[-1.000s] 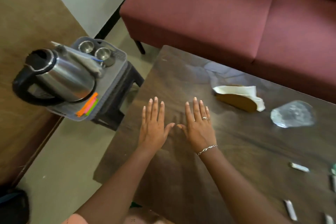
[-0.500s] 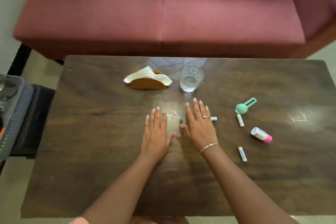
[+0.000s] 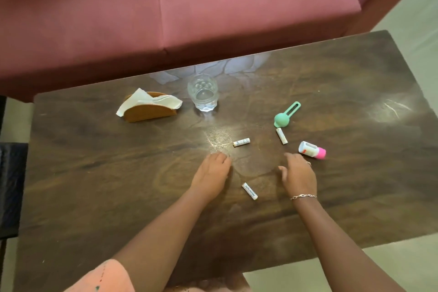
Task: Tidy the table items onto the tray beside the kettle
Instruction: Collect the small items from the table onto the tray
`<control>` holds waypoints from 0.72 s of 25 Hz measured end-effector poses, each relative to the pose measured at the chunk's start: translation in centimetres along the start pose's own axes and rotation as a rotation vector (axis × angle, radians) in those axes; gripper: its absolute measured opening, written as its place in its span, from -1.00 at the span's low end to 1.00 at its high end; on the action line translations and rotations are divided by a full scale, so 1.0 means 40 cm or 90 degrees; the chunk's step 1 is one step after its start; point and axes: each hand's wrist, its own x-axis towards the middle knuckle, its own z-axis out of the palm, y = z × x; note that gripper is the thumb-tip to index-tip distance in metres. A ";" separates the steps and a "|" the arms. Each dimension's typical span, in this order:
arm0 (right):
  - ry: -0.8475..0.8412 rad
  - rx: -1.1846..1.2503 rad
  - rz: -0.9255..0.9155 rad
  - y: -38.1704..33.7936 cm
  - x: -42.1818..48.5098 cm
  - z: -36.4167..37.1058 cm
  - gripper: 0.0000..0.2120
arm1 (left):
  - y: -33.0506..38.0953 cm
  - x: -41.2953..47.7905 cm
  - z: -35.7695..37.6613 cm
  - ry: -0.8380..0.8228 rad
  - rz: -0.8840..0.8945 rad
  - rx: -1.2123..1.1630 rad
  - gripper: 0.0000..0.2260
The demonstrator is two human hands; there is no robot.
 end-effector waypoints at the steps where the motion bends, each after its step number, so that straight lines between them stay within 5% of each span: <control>1: -0.024 -0.001 0.053 0.028 -0.004 0.006 -0.73 | 0.024 0.009 0.010 -0.025 0.043 0.023 -0.71; 9: -0.086 0.030 0.107 0.083 0.002 0.068 -0.79 | 0.125 0.051 0.103 -0.156 0.263 0.175 -0.75; 18: -0.082 0.078 0.051 0.044 -0.012 0.089 -0.83 | 0.094 0.055 0.099 -0.160 0.224 0.120 -0.77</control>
